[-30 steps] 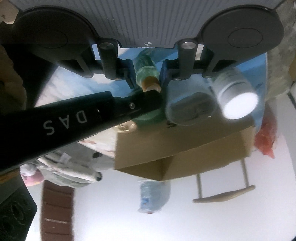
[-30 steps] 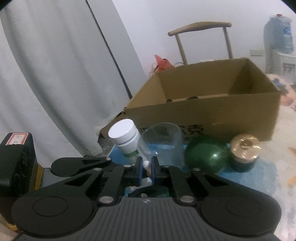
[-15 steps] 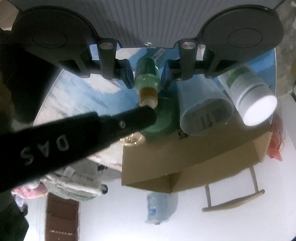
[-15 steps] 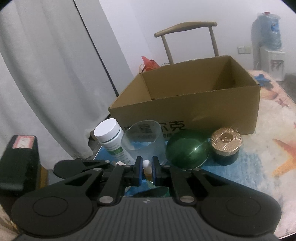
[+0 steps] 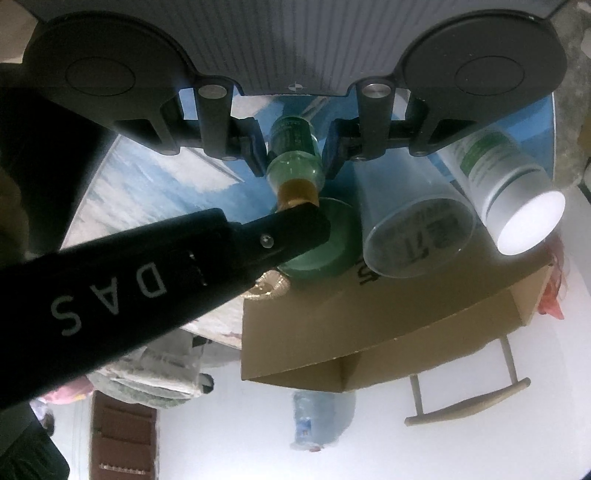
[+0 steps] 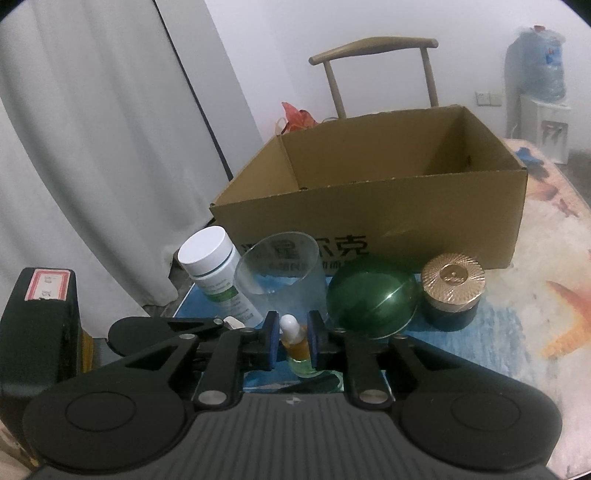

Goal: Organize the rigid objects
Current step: 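Lift the dropper bottle into the box and release it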

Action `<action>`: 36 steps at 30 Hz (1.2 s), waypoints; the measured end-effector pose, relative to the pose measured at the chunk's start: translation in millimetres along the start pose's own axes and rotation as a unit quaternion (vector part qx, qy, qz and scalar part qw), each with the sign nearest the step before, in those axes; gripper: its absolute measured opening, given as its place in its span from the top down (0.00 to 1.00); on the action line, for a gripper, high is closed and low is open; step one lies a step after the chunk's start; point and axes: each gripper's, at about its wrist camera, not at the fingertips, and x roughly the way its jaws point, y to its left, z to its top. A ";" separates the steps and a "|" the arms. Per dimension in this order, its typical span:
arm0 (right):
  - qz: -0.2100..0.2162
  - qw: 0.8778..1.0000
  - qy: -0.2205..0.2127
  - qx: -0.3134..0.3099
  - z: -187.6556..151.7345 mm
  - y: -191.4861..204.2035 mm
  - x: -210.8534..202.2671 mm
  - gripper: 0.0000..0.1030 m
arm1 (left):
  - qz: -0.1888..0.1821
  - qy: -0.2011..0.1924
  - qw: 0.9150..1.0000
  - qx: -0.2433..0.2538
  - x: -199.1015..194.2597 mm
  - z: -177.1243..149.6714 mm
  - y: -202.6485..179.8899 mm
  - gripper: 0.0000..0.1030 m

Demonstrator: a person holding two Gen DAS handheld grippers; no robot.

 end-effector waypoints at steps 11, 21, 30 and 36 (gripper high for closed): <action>0.038 0.998 -0.048 -0.035 36.6 19.9 -41.2 0.87 | 0.007 -0.059 0.998 0.000 -49.4 30.3 4.3 0.70; 0.094 0.983 -0.114 -0.105 141.1 44.6 -38.6 0.87 | 0.073 -0.133 0.988 0.012 -82.6 105.2 51.0 0.70; 0.126 0.992 0.001 -0.013 180.5 0.2 79.5 0.87 | 0.030 -0.002 0.997 -0.067 0.9 116.0 116.9 0.70; 0.130 0.990 0.043 0.024 172.6 -24.2 130.3 0.87 | 0.021 0.068 0.994 -0.086 36.1 106.2 131.9 0.70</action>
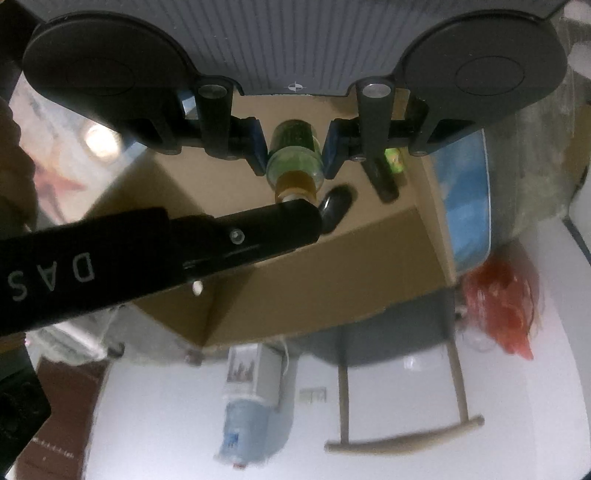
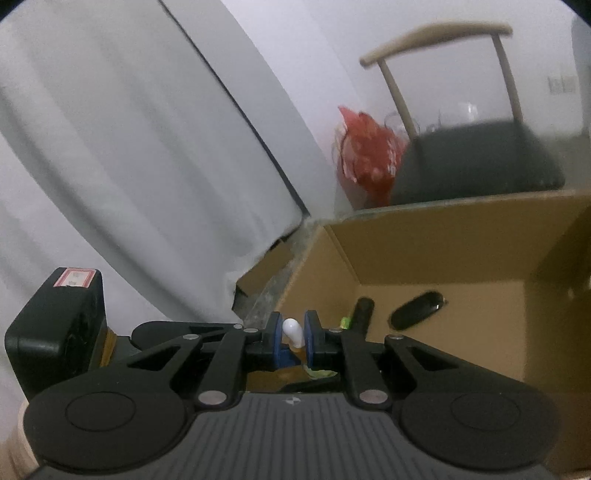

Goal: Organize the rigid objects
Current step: 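Lift the dropper bottle into the box and release it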

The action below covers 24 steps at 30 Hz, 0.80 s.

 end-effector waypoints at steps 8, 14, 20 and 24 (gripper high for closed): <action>0.003 0.999 0.030 0.033 -8.5 -24.8 25.5 0.87 | 0.003 0.001 1.000 0.004 2.8 2.8 4.1 0.54; -0.008 1.000 0.008 0.023 -8.0 -16.4 2.1 0.86 | 0.005 -0.020 1.000 0.004 -5.1 8.7 7.1 0.49; -0.019 0.999 -0.047 0.017 -10.1 -6.5 -54.6 0.86 | 0.010 -0.079 0.997 0.002 -43.5 9.8 7.1 0.42; -0.021 0.996 -0.083 0.013 -24.4 2.7 -96.6 0.86 | 0.013 -0.114 0.993 -0.007 -72.0 2.7 6.9 0.40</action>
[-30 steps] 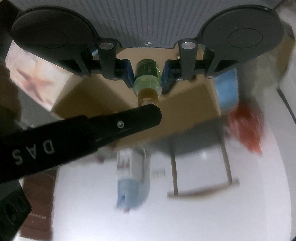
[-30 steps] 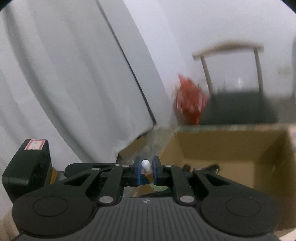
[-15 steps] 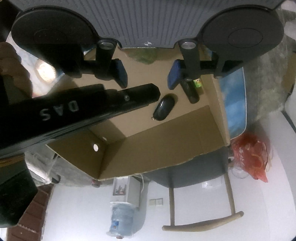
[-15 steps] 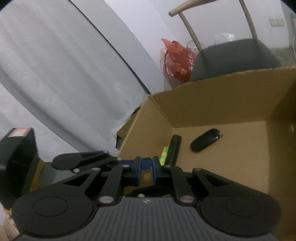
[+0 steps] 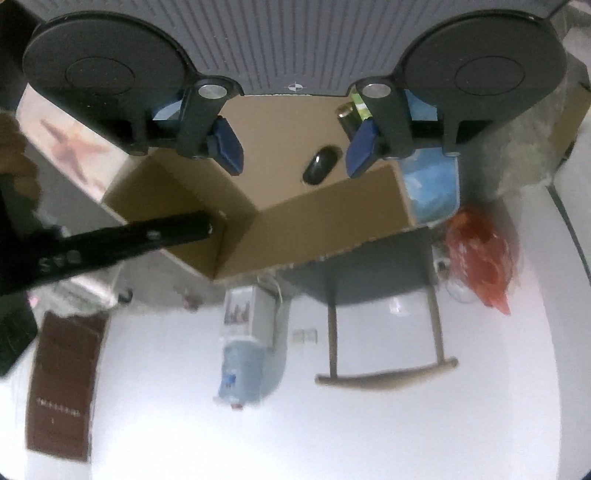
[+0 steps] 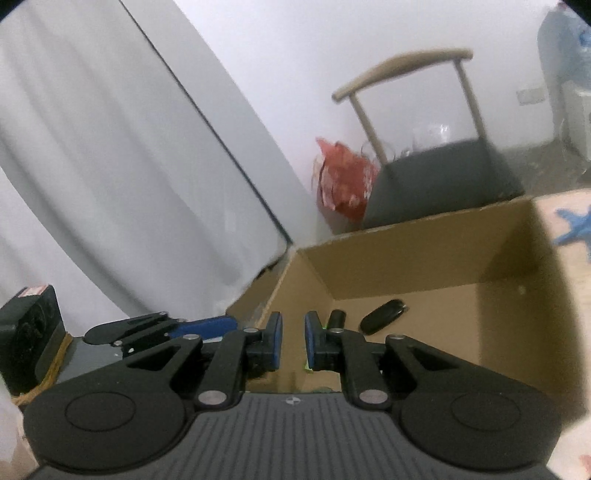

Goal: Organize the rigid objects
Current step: 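Lift the dropper bottle into the box and release it, then move the right tool back toward the table objects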

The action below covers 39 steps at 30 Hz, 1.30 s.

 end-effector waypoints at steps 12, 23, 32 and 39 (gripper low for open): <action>-0.001 0.999 -0.035 0.020 -69.1 -2.8 -71.1 0.85 | 0.006 -0.016 0.999 -0.045 -68.7 -62.6 1.1 0.35; 0.018 0.994 0.063 0.090 -138.0 -8.6 -32.4 0.84 | -0.053 0.067 0.993 -0.079 -49.5 -128.3 -14.9 0.29; 0.014 0.992 0.100 0.078 -149.6 9.5 -9.6 0.74 | -0.068 0.106 0.989 -0.076 -22.1 -145.1 -17.3 0.28; 0.043 0.996 0.064 0.044 -121.3 20.9 -23.9 0.74 | -0.069 0.064 0.993 -0.070 -48.0 -130.9 4.1 0.27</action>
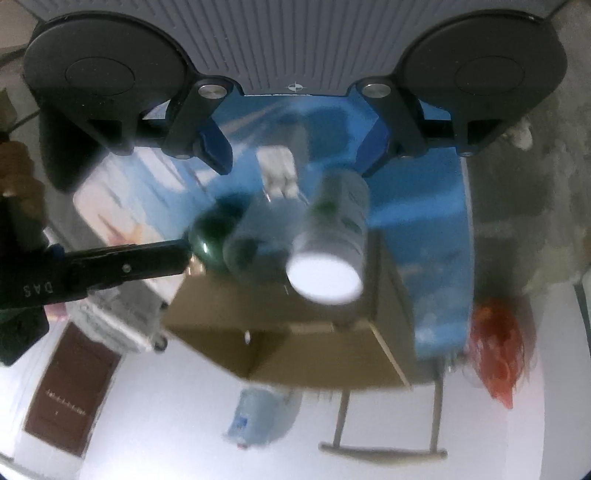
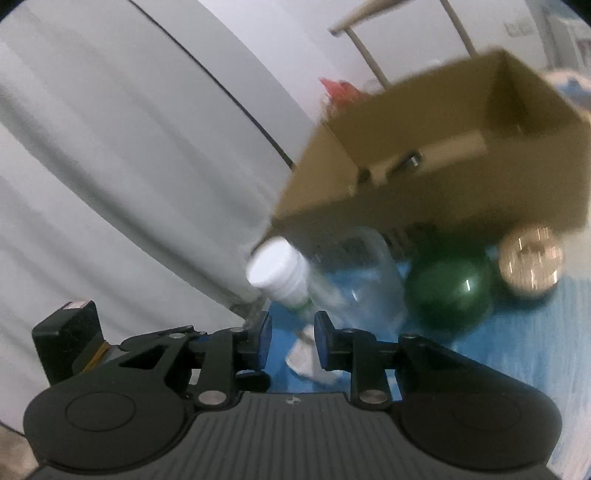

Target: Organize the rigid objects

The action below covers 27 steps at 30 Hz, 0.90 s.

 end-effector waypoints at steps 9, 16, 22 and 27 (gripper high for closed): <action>0.034 0.999 0.004 -0.024 24.5 -3.2 3.5 0.52 | -0.045 -0.006 0.999 -0.007 -8.3 15.9 28.5 0.20; 0.042 0.998 0.037 -0.003 22.8 -23.6 21.6 0.52 | -0.053 0.027 0.998 -0.023 12.3 16.9 41.8 0.20; 0.043 0.998 0.036 0.003 22.2 -24.1 12.3 0.52 | -0.056 0.037 0.997 -0.028 17.6 14.9 45.7 0.20; 0.045 0.999 0.009 -0.009 27.4 -15.6 -4.4 0.52 | -0.049 0.013 0.998 -0.032 3.1 17.5 45.2 0.20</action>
